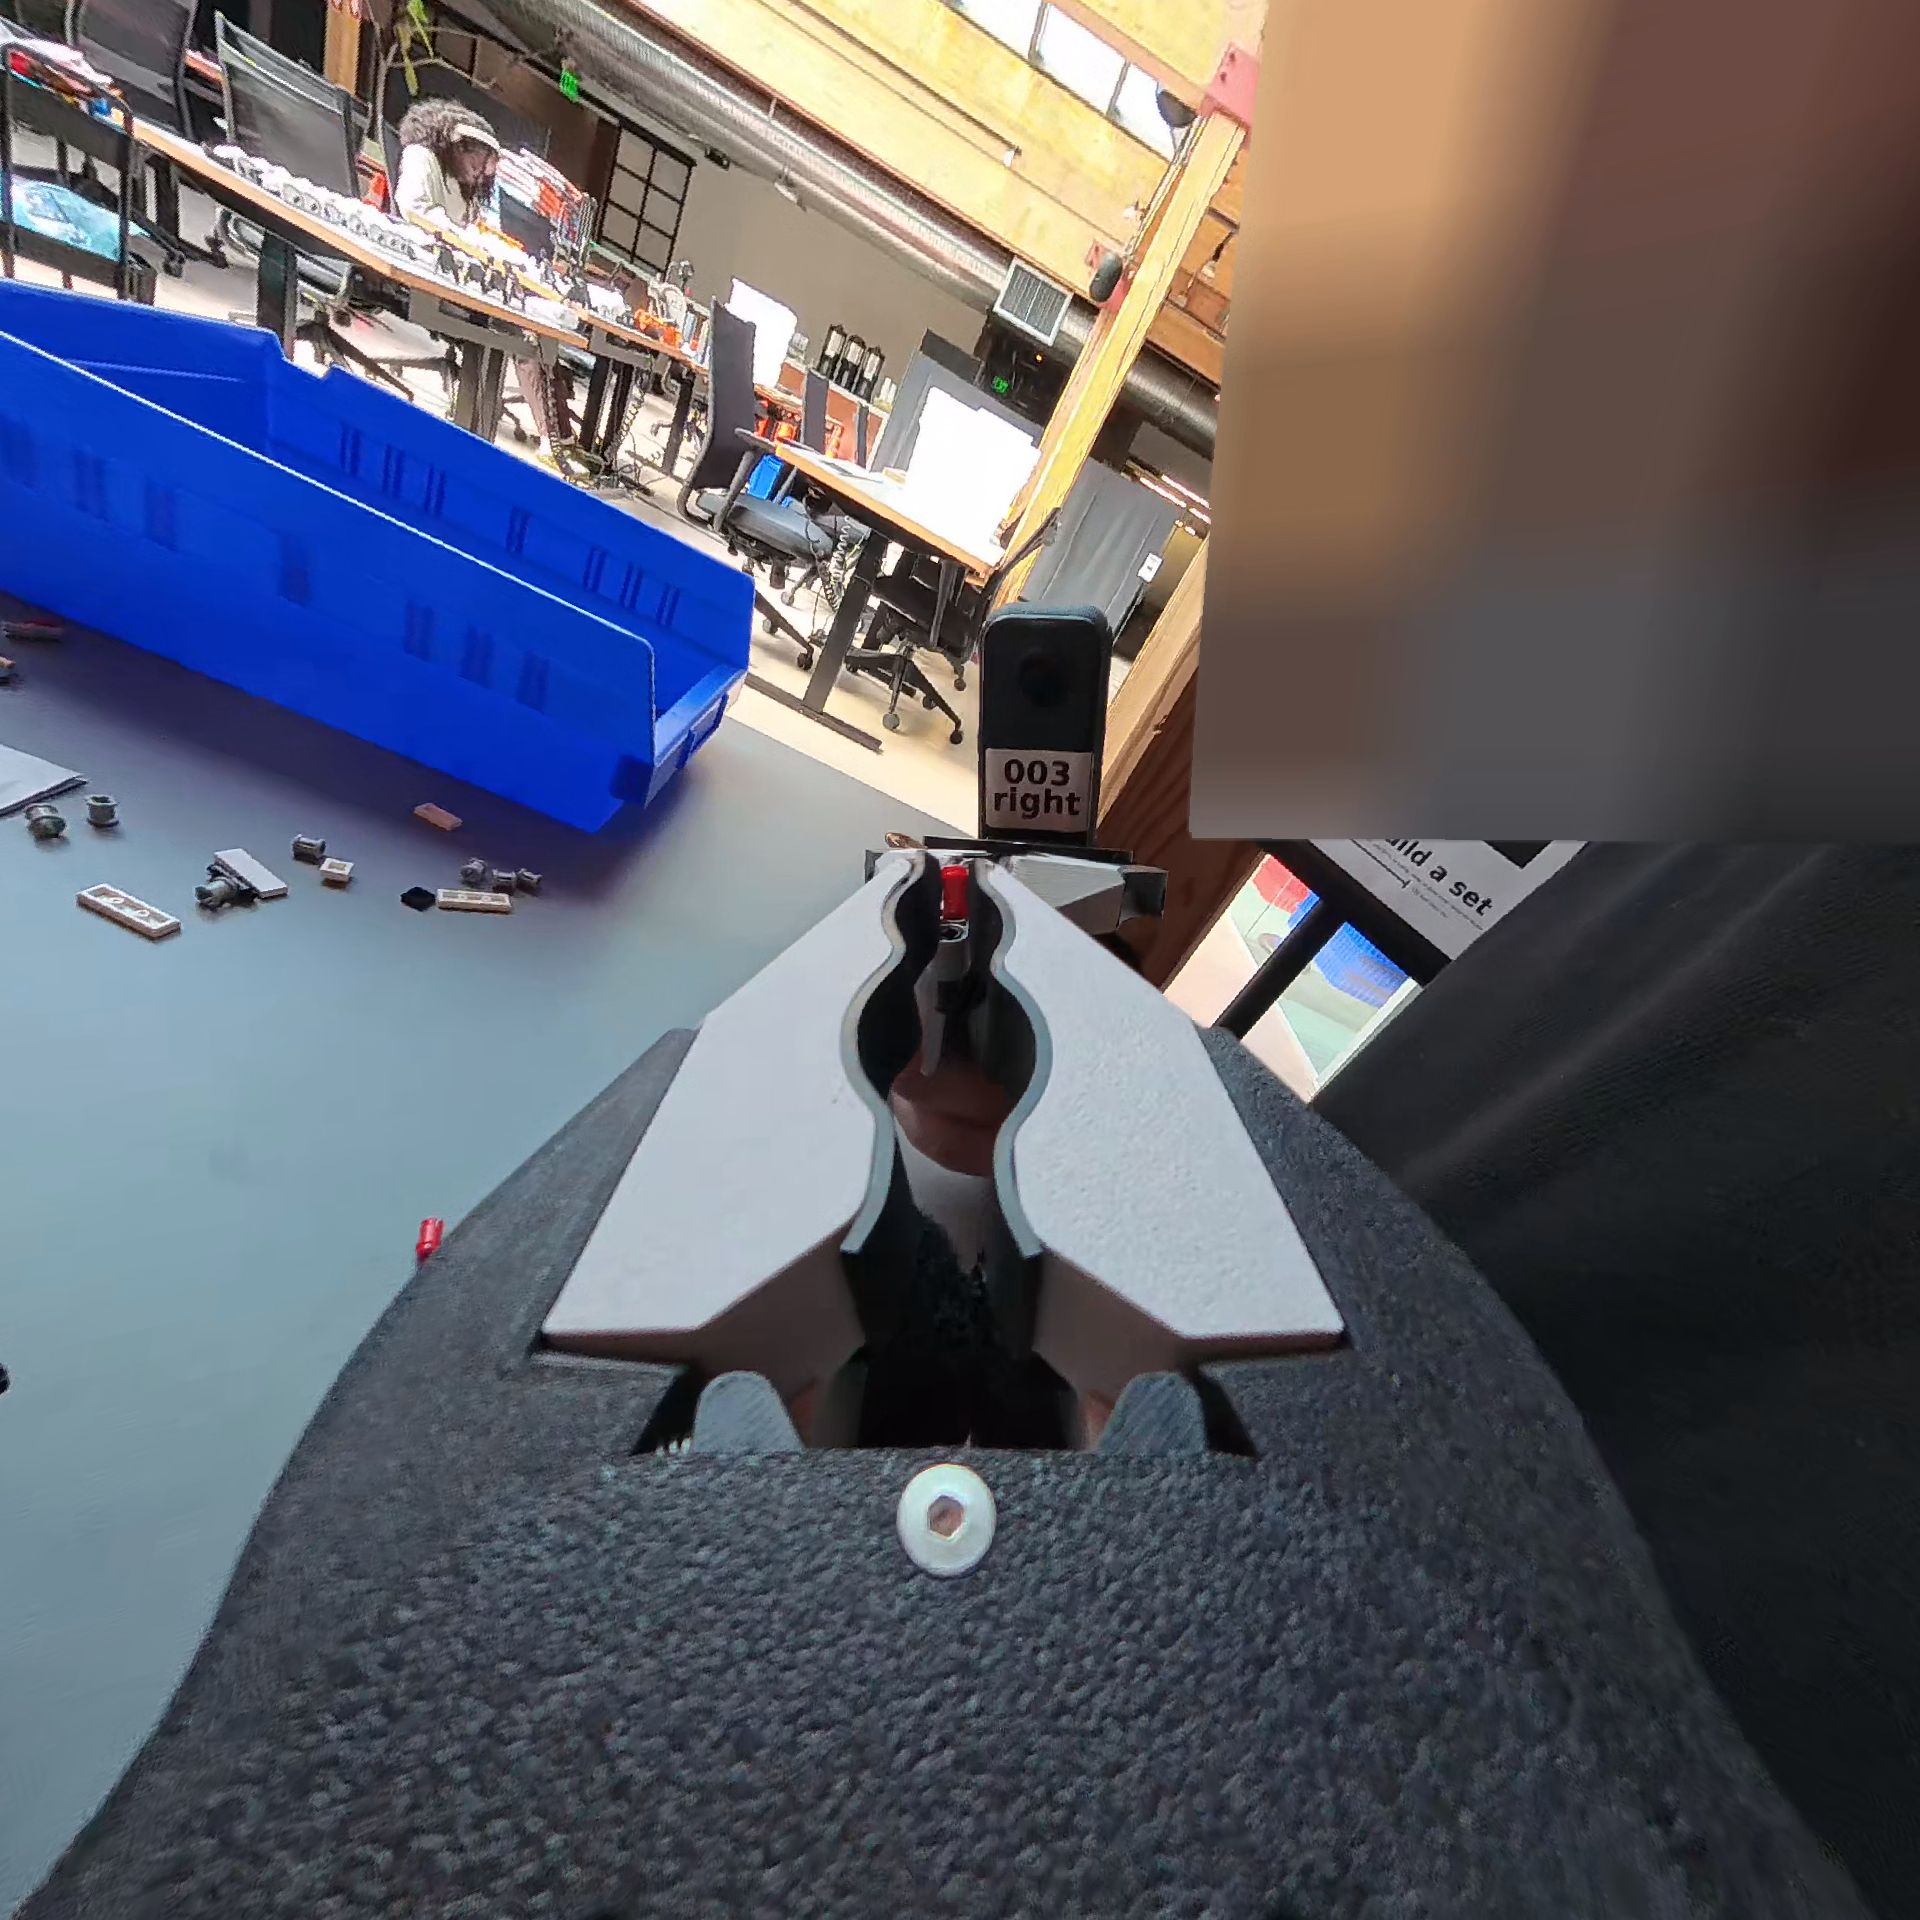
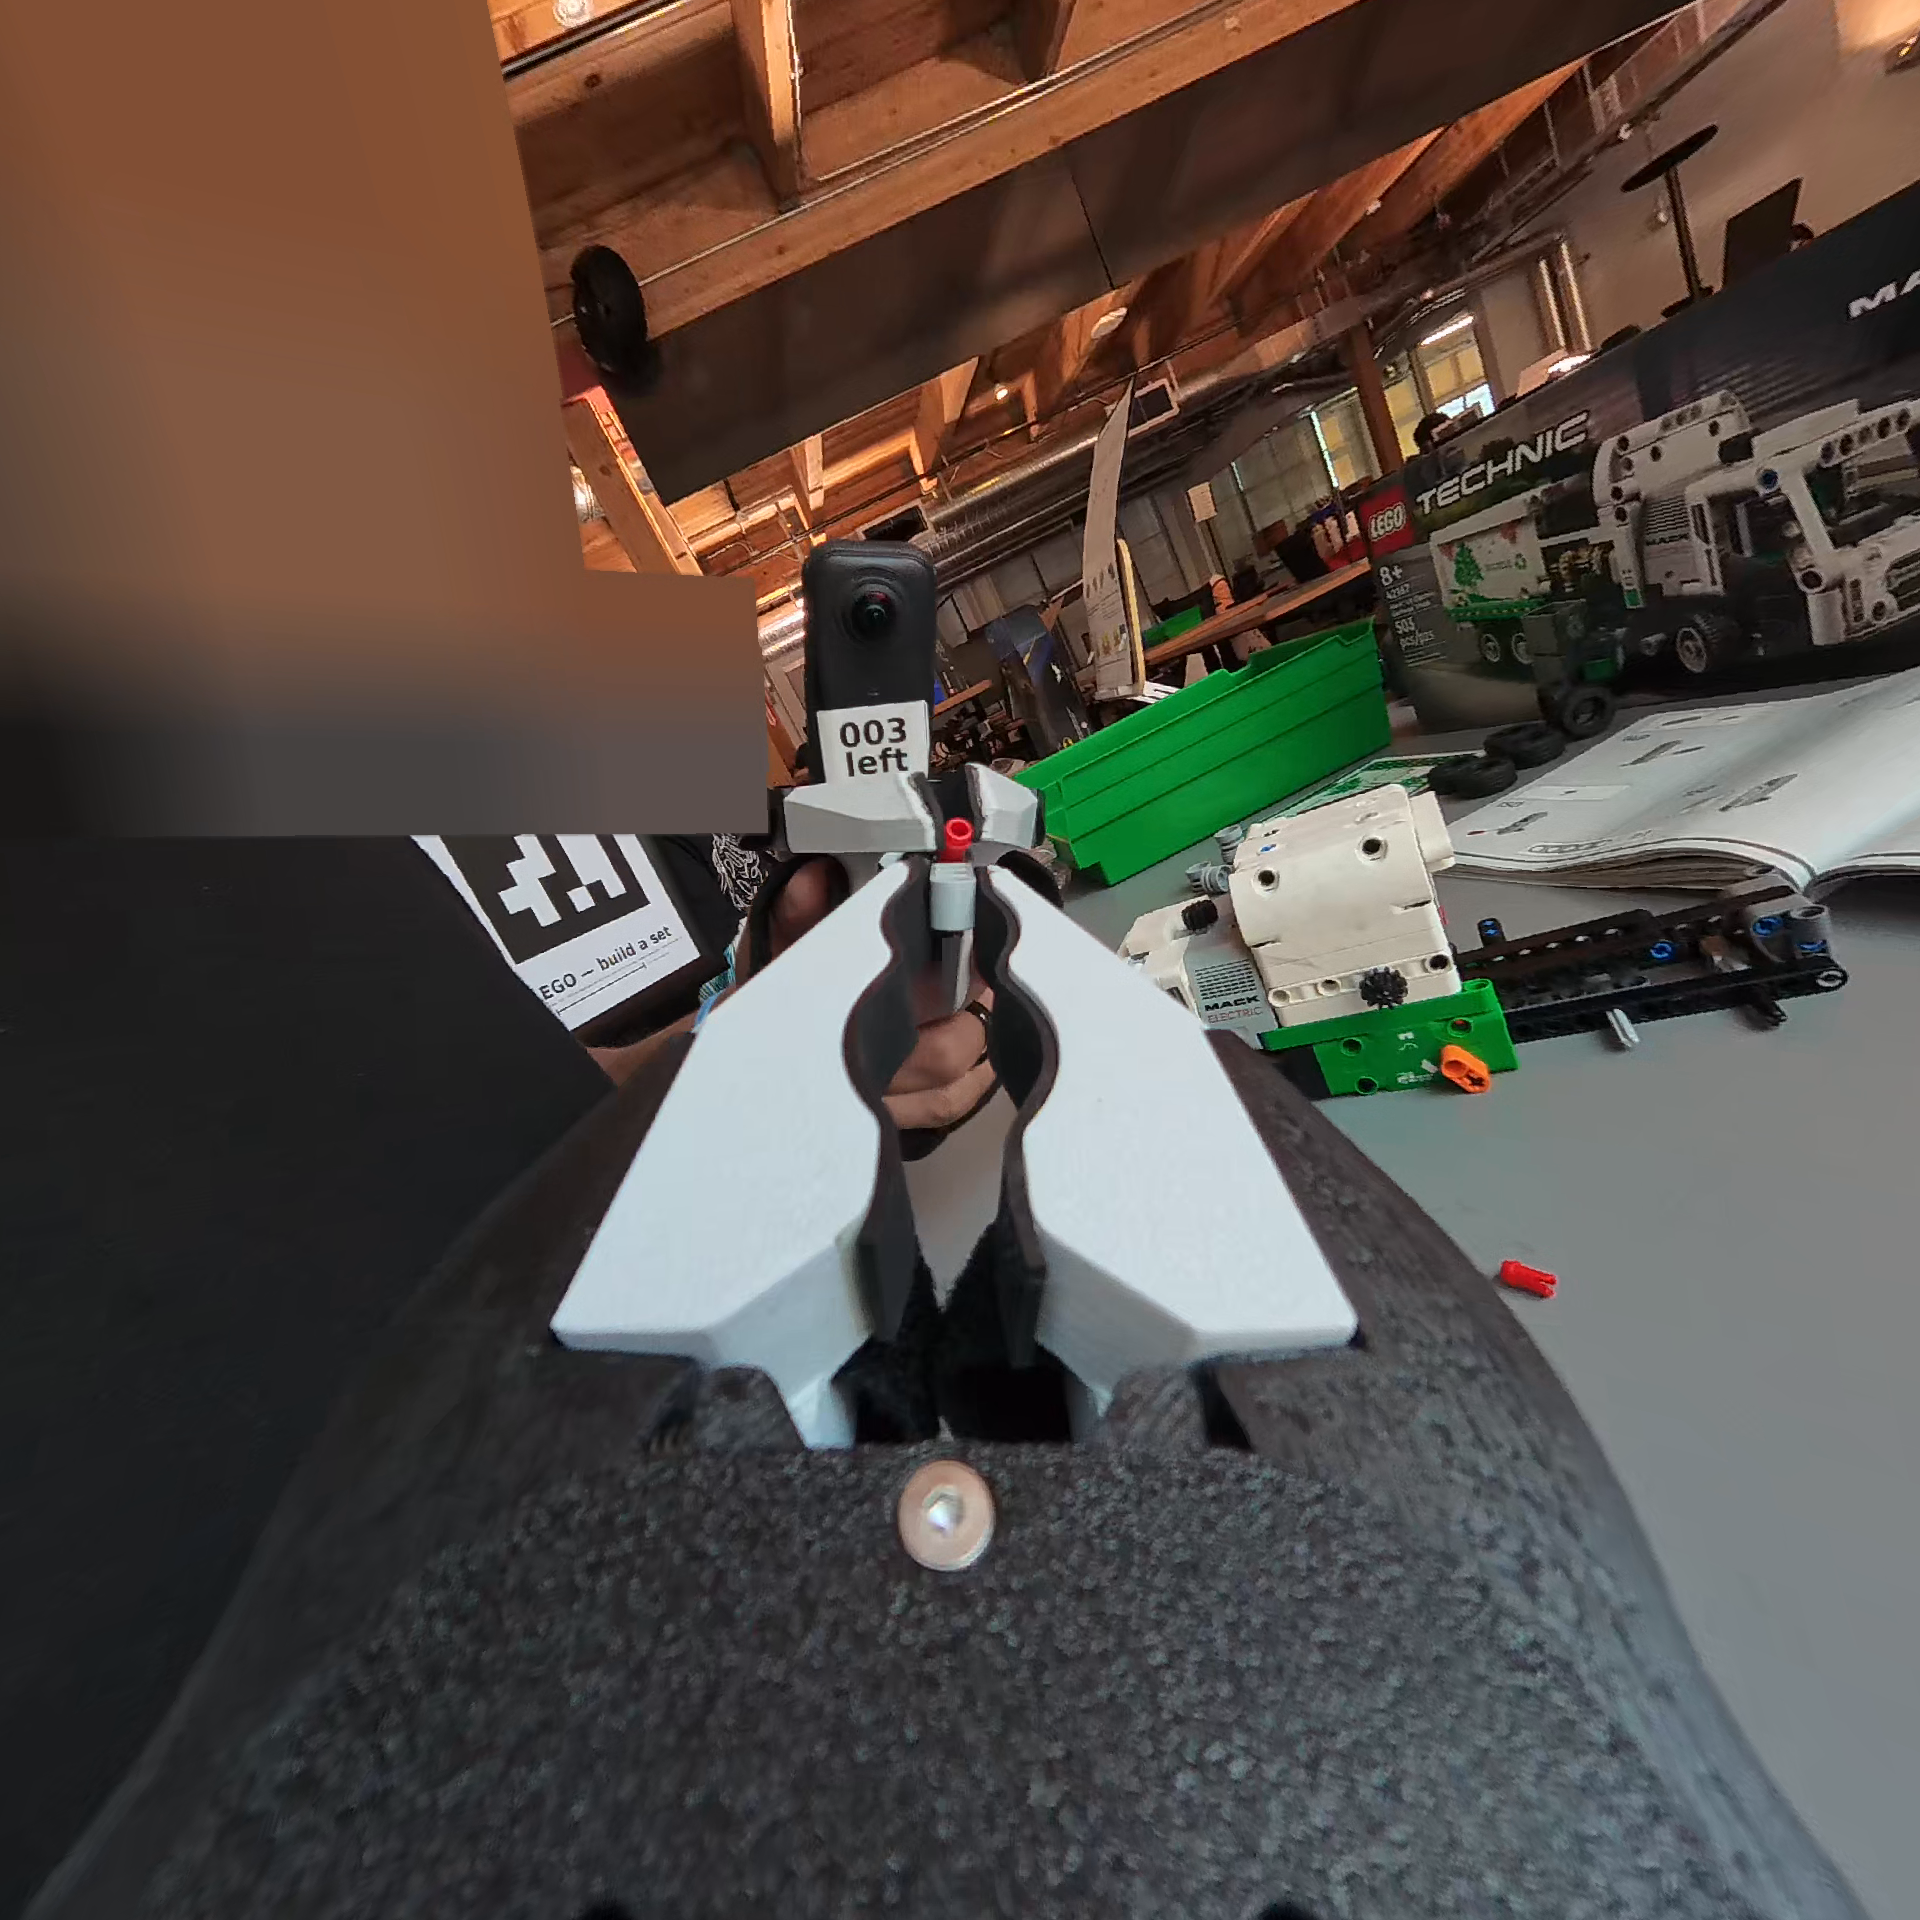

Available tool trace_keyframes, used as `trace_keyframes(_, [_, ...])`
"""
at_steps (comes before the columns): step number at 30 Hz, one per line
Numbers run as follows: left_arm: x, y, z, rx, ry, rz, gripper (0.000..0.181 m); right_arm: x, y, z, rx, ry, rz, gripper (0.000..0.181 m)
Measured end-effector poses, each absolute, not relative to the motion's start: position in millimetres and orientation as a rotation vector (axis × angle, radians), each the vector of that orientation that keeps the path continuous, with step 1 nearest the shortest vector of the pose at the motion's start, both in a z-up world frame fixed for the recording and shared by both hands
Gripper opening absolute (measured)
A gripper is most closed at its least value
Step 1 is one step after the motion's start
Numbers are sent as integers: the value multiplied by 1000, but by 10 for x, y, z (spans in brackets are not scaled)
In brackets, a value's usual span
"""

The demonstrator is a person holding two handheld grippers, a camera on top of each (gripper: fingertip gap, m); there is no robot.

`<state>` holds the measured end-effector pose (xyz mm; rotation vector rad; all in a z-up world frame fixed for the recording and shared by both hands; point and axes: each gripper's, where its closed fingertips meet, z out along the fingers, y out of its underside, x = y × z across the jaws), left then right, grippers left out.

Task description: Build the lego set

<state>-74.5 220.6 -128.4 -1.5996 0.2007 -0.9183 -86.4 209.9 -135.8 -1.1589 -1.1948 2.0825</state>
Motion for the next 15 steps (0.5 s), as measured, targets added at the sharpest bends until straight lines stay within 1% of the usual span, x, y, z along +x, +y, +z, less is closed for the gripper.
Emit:
trace_keyframes(9, [-809, 2197, -1300, -1599, 173, -913, 3, -860, 2091, -1379, -1167, -1195, 2134, 7])
trace_keyframes(15, [-801, 2224, -1304, -1574, 93, -1006, 3, -894, 2113, -1424, -1184, -1216, 2031, 6])
